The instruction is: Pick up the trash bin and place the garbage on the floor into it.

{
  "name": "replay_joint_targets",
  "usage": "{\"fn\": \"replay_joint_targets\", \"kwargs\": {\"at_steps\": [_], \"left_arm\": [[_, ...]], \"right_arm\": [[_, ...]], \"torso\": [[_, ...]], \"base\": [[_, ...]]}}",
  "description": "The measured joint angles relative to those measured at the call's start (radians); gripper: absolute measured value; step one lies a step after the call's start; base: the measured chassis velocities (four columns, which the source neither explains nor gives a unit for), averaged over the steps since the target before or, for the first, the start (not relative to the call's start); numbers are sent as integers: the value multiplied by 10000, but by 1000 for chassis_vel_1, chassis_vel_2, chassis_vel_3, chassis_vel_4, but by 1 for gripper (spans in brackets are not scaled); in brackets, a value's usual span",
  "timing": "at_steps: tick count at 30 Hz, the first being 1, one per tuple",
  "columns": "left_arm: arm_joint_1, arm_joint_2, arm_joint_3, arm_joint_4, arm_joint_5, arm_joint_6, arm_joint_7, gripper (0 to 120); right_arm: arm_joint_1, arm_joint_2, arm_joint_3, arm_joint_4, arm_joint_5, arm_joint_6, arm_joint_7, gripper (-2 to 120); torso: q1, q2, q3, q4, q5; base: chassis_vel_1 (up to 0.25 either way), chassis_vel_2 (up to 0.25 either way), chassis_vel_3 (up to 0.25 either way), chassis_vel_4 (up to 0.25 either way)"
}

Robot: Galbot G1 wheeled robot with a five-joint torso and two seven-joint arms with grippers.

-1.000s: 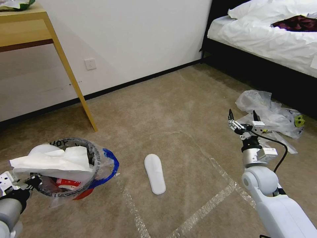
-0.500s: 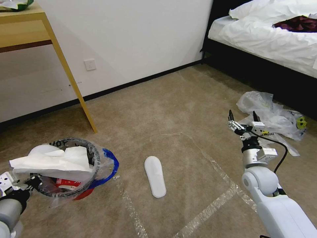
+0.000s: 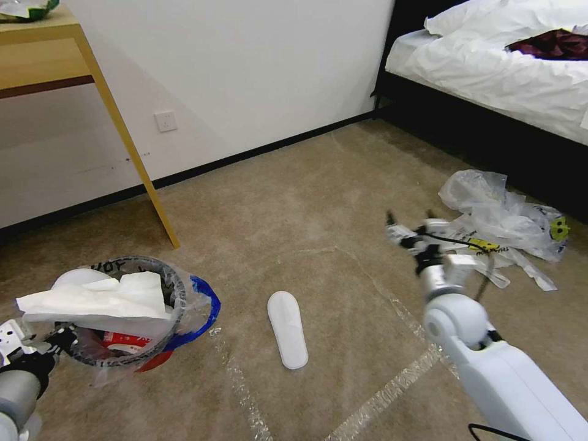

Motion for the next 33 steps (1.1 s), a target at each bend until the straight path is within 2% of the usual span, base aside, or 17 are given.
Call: {"fn": "replay_joint_targets", "kwargs": {"at_steps": [1, 2, 4, 15, 18, 25, 33], "left_arm": [[9, 6, 17, -10, 4, 0, 0, 1], [9, 6, 17, -10, 4, 0, 0, 1], [-48, 107, 175, 2, 28, 0, -4, 1], [-85, 48, 317, 35, 163, 3, -12, 1], [-170, 14, 475, 158, 290, 4, -12, 1], [-181, 9, 323, 274, 314, 4, -10, 1], [-176, -63, 160, 352, 317, 4, -7, 1]], "right_arm": [[177, -7, -229, 21, 534, -522, 192, 100], [177, -7, -229, 21, 534, -522, 192, 100], [741, -141, -839, 92, 1968, -1883, 630, 100], [2036, -323, -2737, -132, 3209, -3518, 429, 100], [2573, -11, -3427, -724, 3907, -4588, 766, 100], [2809, 246, -4029, -1452, 4094, -5044, 844, 100], [2852, 575, -5106, -1956, 3858, -5059, 1034, 100]], "torso": [[0, 0, 0, 2, 3], [0, 0, 0, 2, 3], [0, 0, 0, -8, 0], [0, 0, 0, -1, 1], [0, 0, 0, -2, 1], [0, 0, 1, -2, 2], [0, 0, -1, -2, 2]], "base": [[0, 0, 0, 0], [0, 0, 0, 0], [0, 0, 0, 0], [0, 0, 0, 0], [0, 0, 0, 0], [0, 0, 0, 0], [0, 0, 0, 0]]}}
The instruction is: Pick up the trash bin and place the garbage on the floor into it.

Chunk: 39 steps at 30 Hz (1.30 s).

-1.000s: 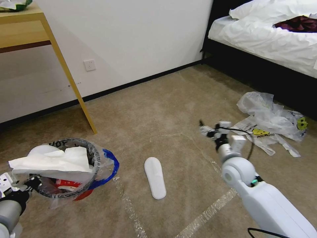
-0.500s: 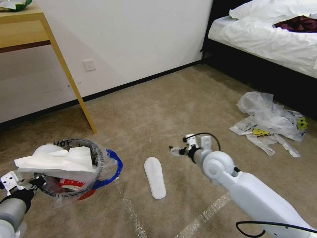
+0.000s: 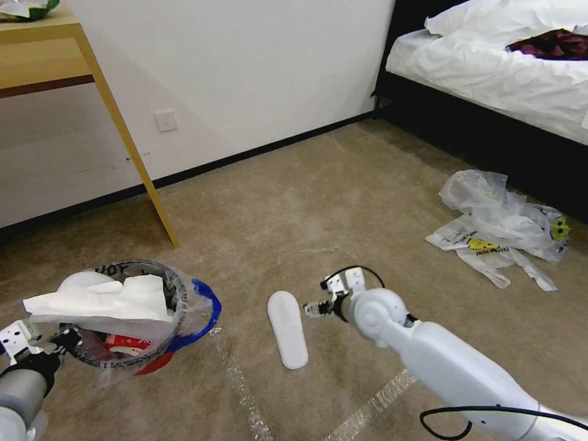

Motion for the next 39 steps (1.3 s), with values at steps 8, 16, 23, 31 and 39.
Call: {"fn": "replay_joint_targets", "kwargs": {"at_steps": [8, 16, 23, 31, 39], "left_arm": [[35, -31, -147, -6, -24, 0, 15, 1], [64, -39, -197, -1, -42, -10, 21, 1], [74, -94, -208, 78, -6, -32, 25, 1], [93, -121, -241, 78, 12, -42, 28, 1], [134, -83, -313, 104, 31, -50, 28, 1]], "right_arm": [[277, 1036, -536, -995, -167, 43, 266, 100], [493, 1665, -639, -2029, -828, 211, -250, 100], [810, 2244, -652, -2698, -1225, 593, -683, 100], [1059, 2708, -753, -3645, -1633, 1038, -1107, 100], [1090, 3097, -686, -4882, -2135, 1346, -1621, 100]], "torso": [[0, 0, 1, 2, -1], [0, 0, 1, 0, -1], [0, 0, 1, 1, -1], [0, 0, 1, 0, -1], [0, 0, 1, -1, -1]], "base": [[0, 0, 0, 0], [0, 0, 0, 0], [0, 0, 0, 0], [0, 0, 0, 0], [0, 0, 0, 0]]}}
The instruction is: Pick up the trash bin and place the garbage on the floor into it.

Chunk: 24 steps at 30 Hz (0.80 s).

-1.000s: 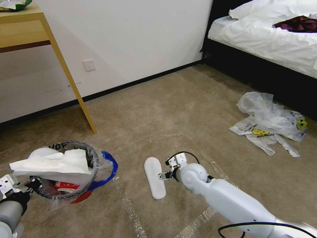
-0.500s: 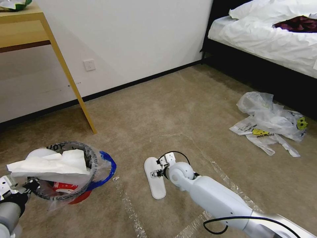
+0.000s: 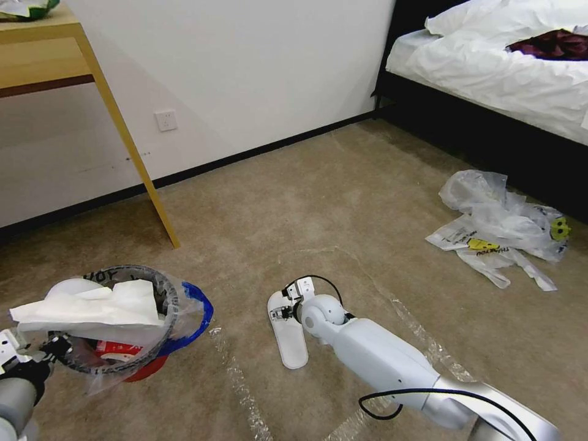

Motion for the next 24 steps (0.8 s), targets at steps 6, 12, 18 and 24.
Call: {"fn": "replay_joint_targets", "kwargs": {"at_steps": [6, 12, 18, 24], "left_arm": [[52, 3, -24, -6, -3, 0, -2, 1], [62, -12, -34, -11, -4, -2, -4, 1], [56, -30, -31, -15, 0, -6, -6, 1], [43, -25, -33, -21, -16, -11, -9, 1]], "right_arm": [[-2, 257, 110, -843, -344, 212, -396, 100], [-50, 371, 110, -1140, -592, 417, -585, 100], [-44, 461, -18, -1176, -658, 459, -632, 100], [48, 628, -160, -1411, -823, 537, -718, 100]], "torso": [[0, 0, 0, 1, 0], [0, 0, 0, 1, 0], [0, 0, 0, 1, 0], [0, 0, 0, 1, 0]], "base": [[0, 0, 0, 0], [0, 0, 0, 0], [0, 0, 0, 0], [0, 0, 0, 0]]}}
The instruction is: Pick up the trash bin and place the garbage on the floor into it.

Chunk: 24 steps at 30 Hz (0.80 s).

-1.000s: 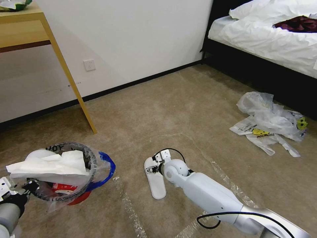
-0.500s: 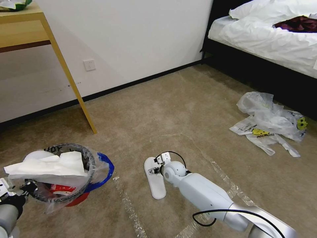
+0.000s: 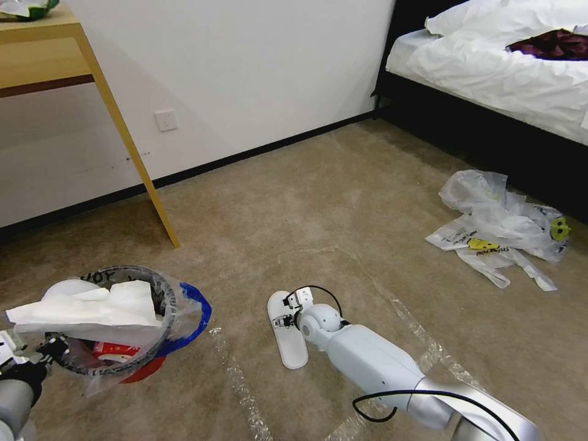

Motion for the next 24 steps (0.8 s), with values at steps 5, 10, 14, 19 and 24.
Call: {"fn": "replay_joint_targets", "kwargs": {"at_steps": [5, 10, 14, 19, 24], "left_arm": [[19, -9, -11, -1, -10, -15, -2, 1], [19, -8, -30, 2, -22, -24, -2, 1], [11, -44, -15, 8, -16, -28, -2, 1], [18, -56, -1, 3, -7, -28, -2, 1], [32, -67, -5, -14, -6, -28, -2, 1]], "right_arm": [[58, 135, -64, -182, -85, 29, -57, 100], [93, 279, -98, -493, -281, 148, -201, 100], [116, 333, -93, -675, -397, 223, -352, 100], [174, 402, -46, -970, -534, 339, -537, 99], [202, 451, -20, -1163, -635, 424, -639, 99]], "torso": [[0, 0, 0, 0, 0], [0, 0, 0, 0, 0], [0, 0, 0, 0, 0], [0, 0, 0, 0, 0], [0, 0, 0, 0, 0]], "base": [[0, 0, 0, 0], [0, 0, 0, 0], [0, 0, 0, 0], [0, 0, 0, 0], [0, 0, 0, 0]]}}
